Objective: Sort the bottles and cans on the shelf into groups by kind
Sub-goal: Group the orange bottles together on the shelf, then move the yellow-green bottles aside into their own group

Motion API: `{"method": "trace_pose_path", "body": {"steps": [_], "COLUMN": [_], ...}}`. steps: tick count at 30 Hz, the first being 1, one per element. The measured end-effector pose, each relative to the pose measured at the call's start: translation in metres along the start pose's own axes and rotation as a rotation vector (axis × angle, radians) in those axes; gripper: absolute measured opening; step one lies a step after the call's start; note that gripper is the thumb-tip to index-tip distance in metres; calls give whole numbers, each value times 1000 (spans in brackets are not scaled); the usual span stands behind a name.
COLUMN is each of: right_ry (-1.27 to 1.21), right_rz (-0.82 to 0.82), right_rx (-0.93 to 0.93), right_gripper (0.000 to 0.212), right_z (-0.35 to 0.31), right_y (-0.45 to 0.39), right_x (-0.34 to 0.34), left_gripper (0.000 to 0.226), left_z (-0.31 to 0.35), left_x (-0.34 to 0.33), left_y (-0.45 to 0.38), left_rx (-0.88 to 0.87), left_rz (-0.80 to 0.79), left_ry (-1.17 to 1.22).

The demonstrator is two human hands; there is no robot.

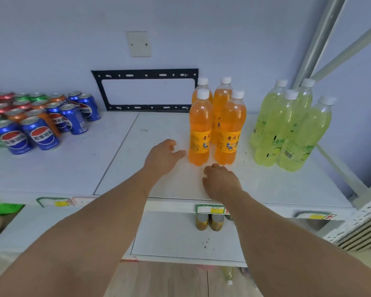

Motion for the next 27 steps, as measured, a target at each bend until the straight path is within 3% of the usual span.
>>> {"method": "trace_pose_path", "body": {"steps": [3, 7, 16, 20, 27], "right_ry": [63, 126, 141, 99, 26], "right_rz": [40, 62, 99, 76, 79], "right_rx": [143, 327, 548, 545, 530], "right_gripper": [32, 32, 28, 26, 31], "right_z": [-59, -151, -381, -477, -605], "right_y": [-6, -5, 21, 27, 12], "right_x": [5, 9, -4, -16, -23], "left_gripper": [37, 28, 32, 15, 16], "left_z": [-26, -80, -215, -281, -376], "left_x": [46, 100, 253, 323, 424], "left_y": [31, 64, 112, 128, 123], "left_rx": [-302, -450, -382, -405, -368], "left_rz": [120, 142, 252, 308, 411], "left_ry": [-587, -884, -1034, -1036, -941]}}
Point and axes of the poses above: each hand's wrist, its own y-axis away from the middle knuckle, its own x-axis out of the back of the hand, z = x × y, the point moved 9 cm from there along -y, towards the middle knuckle, and after that the axes turned 7 degrees about z, right-handed, at the moved point
